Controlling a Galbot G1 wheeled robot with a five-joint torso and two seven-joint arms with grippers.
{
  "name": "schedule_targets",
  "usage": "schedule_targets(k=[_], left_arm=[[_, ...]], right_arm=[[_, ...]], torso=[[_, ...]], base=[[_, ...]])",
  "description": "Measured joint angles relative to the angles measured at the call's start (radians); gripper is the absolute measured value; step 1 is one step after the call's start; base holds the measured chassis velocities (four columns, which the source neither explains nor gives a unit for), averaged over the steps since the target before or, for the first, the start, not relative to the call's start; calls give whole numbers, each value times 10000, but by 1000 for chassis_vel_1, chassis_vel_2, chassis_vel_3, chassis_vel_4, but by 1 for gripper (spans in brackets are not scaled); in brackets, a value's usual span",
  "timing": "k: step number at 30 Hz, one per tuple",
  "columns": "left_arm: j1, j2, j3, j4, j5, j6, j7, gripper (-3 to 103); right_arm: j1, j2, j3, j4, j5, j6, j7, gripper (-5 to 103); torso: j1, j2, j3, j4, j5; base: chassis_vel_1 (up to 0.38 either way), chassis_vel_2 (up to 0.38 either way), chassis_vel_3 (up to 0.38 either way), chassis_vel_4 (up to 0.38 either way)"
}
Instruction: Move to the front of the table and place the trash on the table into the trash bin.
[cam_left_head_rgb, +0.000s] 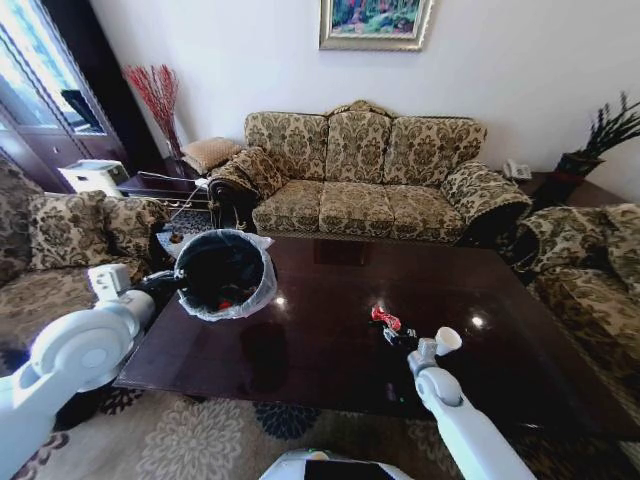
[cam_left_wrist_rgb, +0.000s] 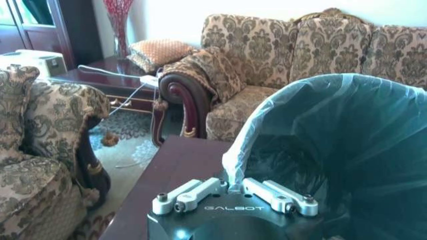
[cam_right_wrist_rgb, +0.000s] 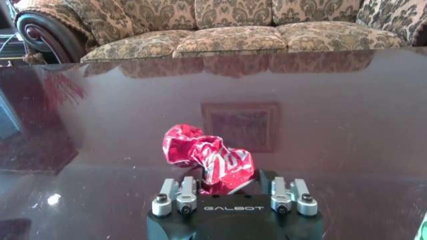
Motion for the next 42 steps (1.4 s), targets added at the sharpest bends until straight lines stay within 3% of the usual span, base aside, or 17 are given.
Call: schedule_targets(k=[2, 5, 12, 16, 19, 22, 25, 27, 31, 36, 42], left_arm=[[-4, 6, 5, 23, 2, -29, 12, 0], [-4, 3, 7, 32, 8, -39, 14, 0], [-5, 9, 6, 52, 12, -78, 28, 0], [-4, 77, 5, 63, 14, -80, 76, 0], [29, 236, 49, 29, 35, -27, 163, 0], [95, 381, 113, -86, -73, 205, 165, 0], [232, 652, 151, -251, -337, 479, 142, 0], [244, 1215, 140, -460, -1043, 851, 4, 0], [92, 1913, 147, -507, -1739, 986, -13, 0], [40, 2242, 220, -565, -2183, 1009, 14, 0], [100, 1980, 313, -826, -2441, 1009, 58, 0]], right_arm=[[-79, 9, -29, 50, -1, 33, -3, 38], [-137, 21, -55, 167, -4, 39, -3, 36], [-218, 32, -38, 558, 6, 83, 67, 35], [-418, 12, 52, 1670, 375, 561, 21, 35], [-271, -81, -85, 3390, 895, 1161, -738, 35], [46, -182, -362, 4423, 1064, 1273, -1362, 35], [283, -197, -710, 5371, 1316, 1280, -1949, 35], [483, -153, -1136, 6429, 1631, 1126, -2752, 35], [846, -167, -1582, 7137, 1700, 788, -3441, 35], [1414, -297, -2190, 7387, 1759, 619, -3877, 35], [1830, -275, -3130, 7372, 1606, 410, -3972, 35]], torso=[[-1, 0, 0, 0, 3], [-1, 0, 0, 1, 2], [0, 0, 0, 2, 1], [0, 0, 0, -2, 1], [0, 0, 0, 0, 0], [0, 0, 0, 4, -5], [0, 0, 0, 6, -3], [0, 0, 0, 0, 0], [-1, 1, -1, -5, 4], [1, 0, 1, 3, 0], [-1, 1, 0, 3, 1]], base=[[0, 0, 0, 0], [0, 0, 0, 0], [0, 0, 0, 0], [0, 0, 0, 0], [0, 0, 0, 0], [0, 0, 0, 0], [0, 0, 0, 0], [0, 0, 0, 0], [0, 0, 0, 0], [0, 0, 0, 0], [0, 0, 0, 0]])
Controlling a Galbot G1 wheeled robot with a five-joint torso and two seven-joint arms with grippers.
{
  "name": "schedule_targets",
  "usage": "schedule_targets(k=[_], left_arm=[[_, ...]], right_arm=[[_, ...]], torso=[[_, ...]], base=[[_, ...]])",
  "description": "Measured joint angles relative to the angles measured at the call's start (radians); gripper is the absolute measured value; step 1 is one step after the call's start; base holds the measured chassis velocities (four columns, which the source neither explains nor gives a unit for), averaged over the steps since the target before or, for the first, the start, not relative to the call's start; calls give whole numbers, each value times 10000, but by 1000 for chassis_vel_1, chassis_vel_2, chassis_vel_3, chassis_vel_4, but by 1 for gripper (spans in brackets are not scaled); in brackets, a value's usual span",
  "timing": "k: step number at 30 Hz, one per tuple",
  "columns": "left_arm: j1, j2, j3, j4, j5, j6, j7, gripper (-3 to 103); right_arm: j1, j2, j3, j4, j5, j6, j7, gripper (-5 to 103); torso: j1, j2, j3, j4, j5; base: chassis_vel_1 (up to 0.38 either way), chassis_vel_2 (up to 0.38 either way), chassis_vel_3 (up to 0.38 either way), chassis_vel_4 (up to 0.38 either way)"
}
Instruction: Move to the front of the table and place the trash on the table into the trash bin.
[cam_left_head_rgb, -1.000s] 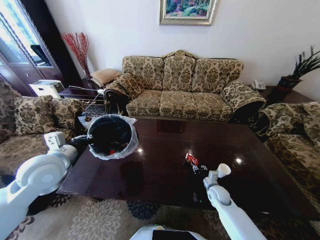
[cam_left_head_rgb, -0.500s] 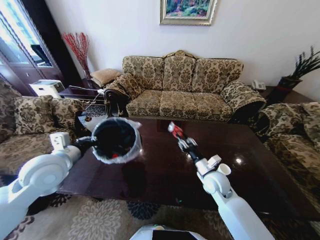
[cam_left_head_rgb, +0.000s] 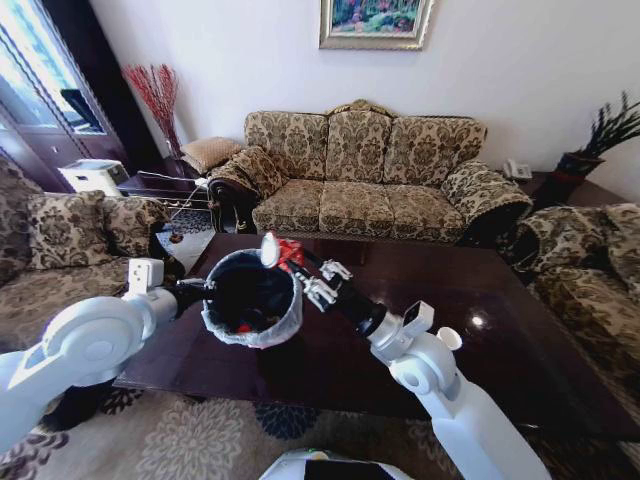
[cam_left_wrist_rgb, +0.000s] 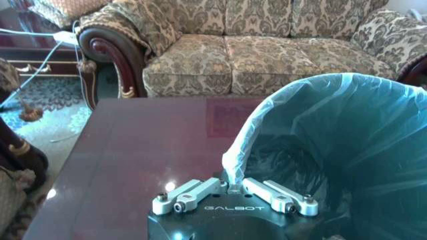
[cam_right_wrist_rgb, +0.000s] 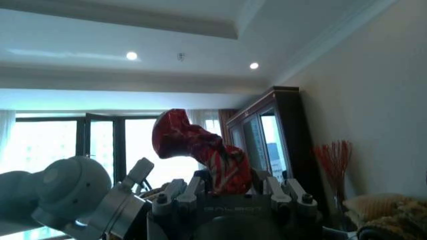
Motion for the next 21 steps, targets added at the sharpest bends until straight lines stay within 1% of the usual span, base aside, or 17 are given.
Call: schedule_targets(k=[2, 3, 5, 6, 7, 11, 17, 21], left_arm=[[97, -70, -17, -109, -8, 6, -8, 0], [97, -70, -17, -109, -8, 6, -8, 0], [122, -73, -92, -246, -119, 19, -97, 0], [116, -70, -98, -268, -150, 21, -116, 0], [88, -57, -118, -356, -233, 32, -159, 0], [90, -57, -157, -514, -313, 75, -195, 0], [162, -206, -184, -626, -320, 135, -228, 0], [201, -259, -238, -731, -354, 168, -268, 0]], right_arm=[[-68, 48, -288, -112, -307, 65, -7, 35], [-68, 48, -288, -112, -307, 65, -7, 35], [-262, 145, -651, -248, -672, 160, -33, 35], [-276, 161, -674, -263, -708, 172, -37, 35], [-315, 250, -742, -326, -834, 191, -48, 32], [-336, 375, -789, -414, -888, 191, -48, 32], [-366, 363, -769, -369, -856, 189, -25, 32], [-385, 293, -613, -312, -801, 208, -9, 37]], torso=[[0, 0, 0, 1, -2], [0, 0, 0, 1, -2], [1, -1, 1, -3, -1], [1, -1, 1, -3, -1], [0, 0, 0, -3, 0], [0, 0, 0, -3, 1], [1, 0, 0, -2, 0], [0, 0, 0, -2, 0]], base=[[0, 0, 0, 0], [0, 0, 0, 0], [0, 0, 0, 0], [0, 0, 0, 0], [0, 0, 0, 0], [0, 0, 0, 0], [0, 0, 0, 0], [0, 0, 0, 0]])
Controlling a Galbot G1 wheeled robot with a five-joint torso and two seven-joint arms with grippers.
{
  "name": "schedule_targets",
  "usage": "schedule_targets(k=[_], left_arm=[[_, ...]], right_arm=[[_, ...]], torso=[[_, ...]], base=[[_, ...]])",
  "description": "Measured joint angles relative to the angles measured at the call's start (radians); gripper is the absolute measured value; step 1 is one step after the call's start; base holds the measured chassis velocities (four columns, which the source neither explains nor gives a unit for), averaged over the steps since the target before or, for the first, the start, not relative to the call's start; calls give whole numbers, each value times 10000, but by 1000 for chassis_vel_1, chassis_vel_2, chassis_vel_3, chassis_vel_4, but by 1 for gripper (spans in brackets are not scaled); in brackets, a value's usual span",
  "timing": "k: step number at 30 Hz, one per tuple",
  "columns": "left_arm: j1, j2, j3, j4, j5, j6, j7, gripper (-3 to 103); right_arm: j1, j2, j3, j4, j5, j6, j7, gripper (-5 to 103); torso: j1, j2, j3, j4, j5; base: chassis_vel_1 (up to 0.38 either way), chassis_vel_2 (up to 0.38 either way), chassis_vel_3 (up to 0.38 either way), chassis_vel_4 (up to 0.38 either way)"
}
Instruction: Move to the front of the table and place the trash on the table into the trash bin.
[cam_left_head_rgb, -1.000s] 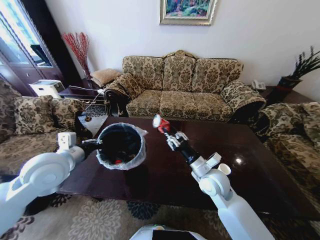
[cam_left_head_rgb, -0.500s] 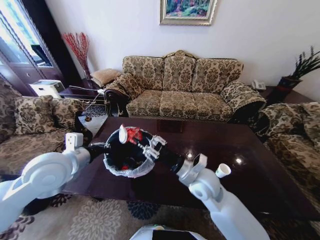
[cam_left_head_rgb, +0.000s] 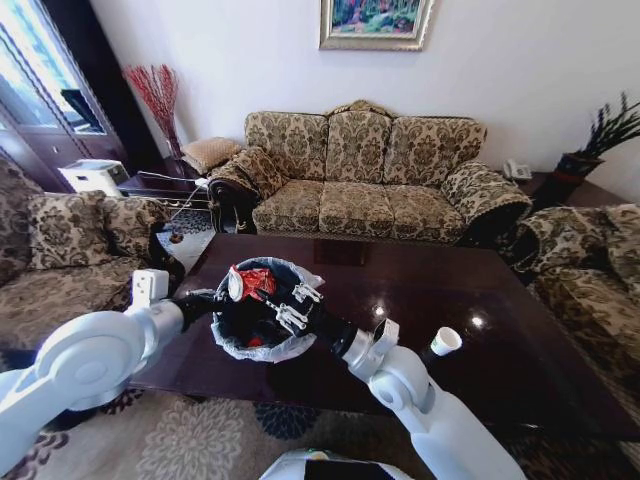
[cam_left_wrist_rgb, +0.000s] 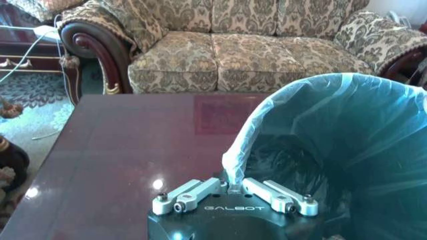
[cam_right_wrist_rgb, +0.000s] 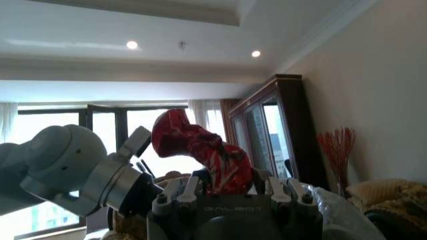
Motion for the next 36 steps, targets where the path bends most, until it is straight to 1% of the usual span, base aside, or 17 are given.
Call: schedule_targets(k=[3, 4, 6, 8, 9, 12, 13, 16, 17, 19, 24, 27, 29, 31, 33, 34, 36], left_arm=[[0, -1, -9, -12, -21, 8, -22, 0], [2, -8, -13, -12, -29, 12, -38, 0], [4, -14, -14, -13, -31, 14, -42, 0], [5, -36, -16, -15, -34, 16, -52, 0], [5, -36, -16, -15, -34, 16, -52, 0], [6, -69, -13, -16, -35, 18, -55, 0], [6, -69, -13, -16, -35, 18, -55, 0], [11, -86, 13, 8, -35, 29, -56, 0], [11, -86, 13, 8, -35, 29, -56, 0], [22, -66, 18, 70, -31, 48, -56, 0], [6, -10, 27, 418, 33, 67, -63, 0], [-52, -32, 26, 589, 64, 60, -117, 0], [-101, -110, 15, 839, 243, -2, -136, 0], [-116, -150, 6, 933, 331, -46, -137, 0], [-184, -350, -6, 1272, 841, -347, -178, 0], [-184, -350, -6, 1272, 841, -347, -178, 0], [-379, -412, -51, 1673, 1184, -603, -308, 0]], right_arm=[[-10, -11, 18, 21, 5, 2, 12, 40], [-32, -12, 31, 35, 9, 1, 29, 47], [-46, -13, 36, 39, 9, 2, 30, 47], [-66, -22, 39, 65, 14, 1, 37, 57], [-66, -22, 39, 65, 14, 1, 37, 57], [-65, -38, 56, 78, 72, 1, 38, 73], [-65, -38, 56, 78, 72, 1, 38, 73], [-61, -41, 88, 82, 104, 20, 38, 90], [-61, -41, 88, 82, 104, 20, 38, 90], [-85, -26, 159, 82, 117, 153, -27, 98], [-259, 154, 658, 337, 273, 558, -44, 100], [-394, 279, 1129, 723, 102, 628, 476, 100], [-742, 291, 1963, 1180, -455, 504, 1685, 100], [-889, 268, 2193, 1242, -593, 461, 2062, 100], [-1548, 217, 2884, 1236, -890, 101, 3264, 100], [-1548, 217, 2884, 1236, -890, 101, 3264, 100], [-2342, 315, 3384, 807, -955, 26, 3967, 100]], torso=[[1, 0, 0, 0, 0], [1, 0, 0, 0, 0], [0, 0, 0, 0, 0], [0, 0, 0, 0, -1], [0, 0, 0, 0, -1], [0, 0, 0, 0, 0], [0, 0, 0, 0, 0], [0, 0, 0, 0, 0], [0, 0, 0, 0, 0], [0, 0, 0, 1, -1], [0, 0, 0, 1, -1], [0, 0, 0, 0, -1], [0, 0, 0, 1, -3], [0, 0, 0, 0, -2], [0, 0, 0, -2, -3], [0, 0, 0, -2, -3], [0, 0, 0, 1, 2]], base=[[0, 0, 0, 0], [0, 0, 0, 0], [0, 0, 0, 0], [0, 0, 0, 0], [0, 0, 0, 0], [0, 0, 0, 0], [0, 0, 0, 0], [0, 0, 0, 0], [0, 0, 0, 0], [0, 0, 0, 0], [0, 0, 0, 0], [0, 0, 0, 0], [0, 0, 0, 0], [0, 0, 0, 0], [0, 0, 0, 0], [0, 0, 0, 0], [0, 0, 0, 0]])
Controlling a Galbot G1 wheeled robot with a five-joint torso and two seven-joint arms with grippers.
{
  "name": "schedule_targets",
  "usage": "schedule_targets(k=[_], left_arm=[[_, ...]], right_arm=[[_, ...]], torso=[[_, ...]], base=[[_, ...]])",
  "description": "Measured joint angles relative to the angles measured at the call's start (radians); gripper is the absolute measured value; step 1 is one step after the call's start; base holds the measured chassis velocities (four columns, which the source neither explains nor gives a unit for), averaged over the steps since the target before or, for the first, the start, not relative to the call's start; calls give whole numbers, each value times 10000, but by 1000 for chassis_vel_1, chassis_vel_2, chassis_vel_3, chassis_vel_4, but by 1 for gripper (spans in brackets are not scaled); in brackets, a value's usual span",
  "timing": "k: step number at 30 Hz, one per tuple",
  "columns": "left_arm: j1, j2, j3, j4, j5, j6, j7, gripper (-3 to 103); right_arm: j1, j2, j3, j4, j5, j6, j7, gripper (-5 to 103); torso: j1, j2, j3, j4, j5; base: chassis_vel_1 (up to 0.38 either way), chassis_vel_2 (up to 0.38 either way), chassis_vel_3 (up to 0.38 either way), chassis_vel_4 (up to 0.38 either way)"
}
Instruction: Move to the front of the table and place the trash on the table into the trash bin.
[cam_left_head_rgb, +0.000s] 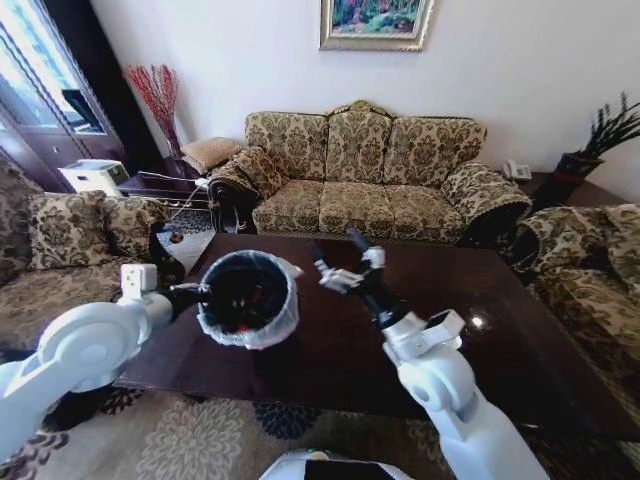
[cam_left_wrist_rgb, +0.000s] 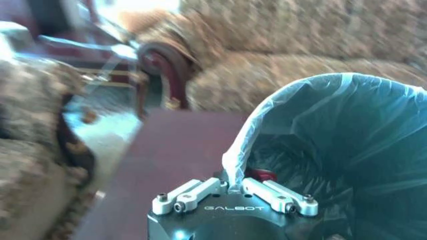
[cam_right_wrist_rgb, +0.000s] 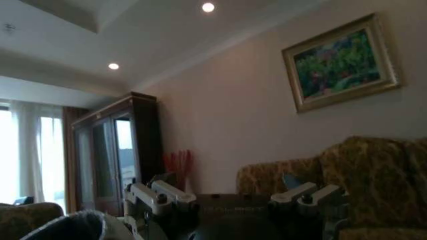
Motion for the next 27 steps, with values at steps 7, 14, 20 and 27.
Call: schedule_targets(k=[7, 14, 20, 27], left_arm=[[-218, -171, -22, 374, 675, -498, 77, 0], [14, -476, 45, 304, 986, -474, 441, 0], [-26, -486, 88, 263, 971, -436, 519, 0], [-6, -541, 103, 225, 942, -420, 537, 0]], right_arm=[[-1228, 930, 1140, -1442, 624, 165, 586, 100], [-1849, 1648, 1593, -1596, 371, 549, 709, 100], [-1970, 1634, 1556, -1401, 324, 549, 708, 100], [-2012, 1790, 1393, -1309, 288, 692, 704, 100]], torso=[[0, 0, 0, 0, 2], [-1, 0, 0, 1, 0], [0, 0, 0, -1, -4], [0, 0, 0, 0, -4]], base=[[0, 0, 0, 0], [0, 0, 0, 0], [0, 0, 0, 0], [-39, -32, 52, 42]])
